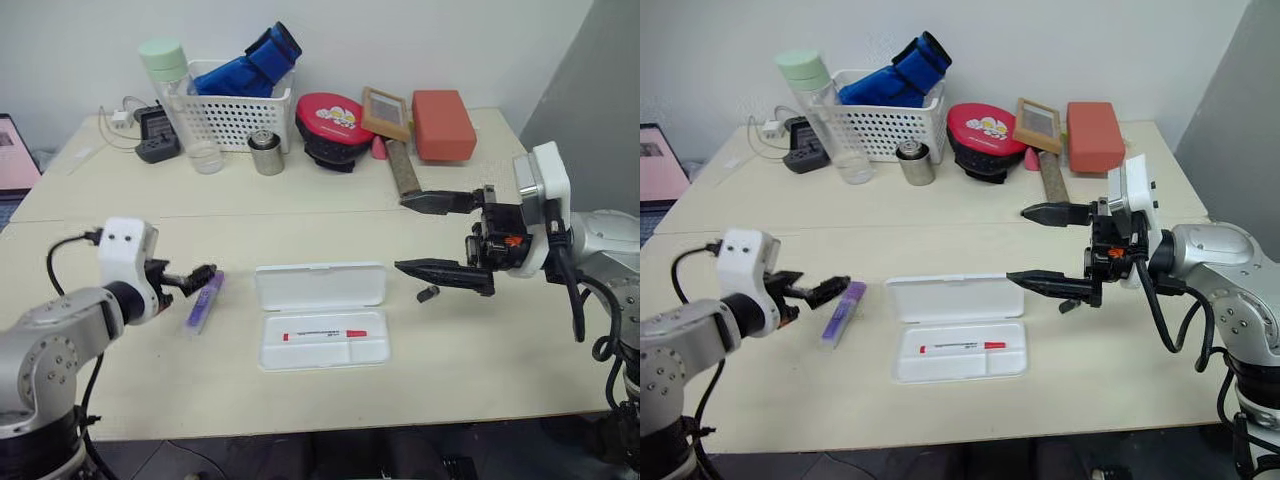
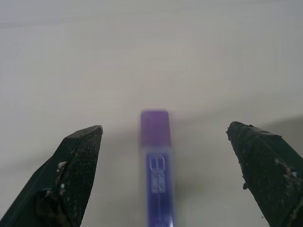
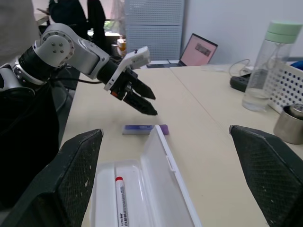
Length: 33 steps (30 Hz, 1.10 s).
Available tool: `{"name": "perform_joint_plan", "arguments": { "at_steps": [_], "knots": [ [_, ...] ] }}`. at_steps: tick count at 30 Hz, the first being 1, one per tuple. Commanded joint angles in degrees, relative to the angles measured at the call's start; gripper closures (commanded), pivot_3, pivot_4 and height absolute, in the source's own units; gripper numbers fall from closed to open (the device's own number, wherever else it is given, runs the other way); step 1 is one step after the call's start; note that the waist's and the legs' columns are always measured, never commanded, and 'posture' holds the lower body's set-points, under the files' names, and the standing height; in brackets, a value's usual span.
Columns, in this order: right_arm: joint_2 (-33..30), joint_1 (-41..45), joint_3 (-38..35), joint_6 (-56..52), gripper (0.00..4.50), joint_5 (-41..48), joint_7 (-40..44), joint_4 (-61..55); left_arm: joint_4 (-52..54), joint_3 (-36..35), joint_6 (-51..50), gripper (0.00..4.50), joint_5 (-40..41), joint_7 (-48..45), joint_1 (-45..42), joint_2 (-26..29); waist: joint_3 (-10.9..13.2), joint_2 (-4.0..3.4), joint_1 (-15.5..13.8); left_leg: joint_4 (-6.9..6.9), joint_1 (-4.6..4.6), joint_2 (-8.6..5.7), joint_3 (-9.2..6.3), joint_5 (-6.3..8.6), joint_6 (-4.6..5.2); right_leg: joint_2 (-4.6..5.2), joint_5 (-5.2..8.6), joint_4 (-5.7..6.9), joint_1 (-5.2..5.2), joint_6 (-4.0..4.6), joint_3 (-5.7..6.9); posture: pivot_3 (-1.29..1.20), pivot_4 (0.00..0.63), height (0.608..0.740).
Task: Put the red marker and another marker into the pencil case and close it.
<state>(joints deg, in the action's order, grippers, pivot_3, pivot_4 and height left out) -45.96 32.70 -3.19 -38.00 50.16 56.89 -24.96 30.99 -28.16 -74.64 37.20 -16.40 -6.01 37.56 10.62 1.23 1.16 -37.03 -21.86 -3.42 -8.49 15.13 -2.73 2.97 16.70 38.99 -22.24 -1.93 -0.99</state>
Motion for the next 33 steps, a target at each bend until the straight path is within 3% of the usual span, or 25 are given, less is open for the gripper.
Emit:
{"name": "perform_joint_plan", "arguments": {
  "at_steps": [1,16,33],
  "knots": [
    [-0.08,1.26,-1.12,0.81,0.0,-0.24,1.14,-0.3,-0.31,1.21,4.72,0.03,-2.45,-0.32,2.24,-0.46,0.0,0.0,-0.15,0.0,0.0,0.0,0.0,0.0,0.0,0.0,0.0,0.0,0.0,0.0,0.0,0.0,0.15,0.74],
    [-0.93,0.45,-2.41,-0.92,0.0,1.12,0.24,-2.14,-13.67,12.58,15.81,0.03,-9.91,-3.58,1.24,-1.34,-0.05,-0.08,-0.94,0.03,0.01,0.01,-0.01,0.0,0.0,0.0,-0.05,0.01,-0.01,0.07,0.03,0.0,0.15,0.74],
    [-3.16,-1.47,-3.04,-2.72,0.0,2.65,2.17,-3.95,-13.56,13.03,15.96,2.21,-10.8,-3.88,1.98,-2.72,-0.11,-0.19,-0.95,0.04,0.05,0.0,0.02,0.0,0.01,0.01,-0.05,0.0,0.02,0.06,0.06,0.0,0.15,0.74]
  ]
}}
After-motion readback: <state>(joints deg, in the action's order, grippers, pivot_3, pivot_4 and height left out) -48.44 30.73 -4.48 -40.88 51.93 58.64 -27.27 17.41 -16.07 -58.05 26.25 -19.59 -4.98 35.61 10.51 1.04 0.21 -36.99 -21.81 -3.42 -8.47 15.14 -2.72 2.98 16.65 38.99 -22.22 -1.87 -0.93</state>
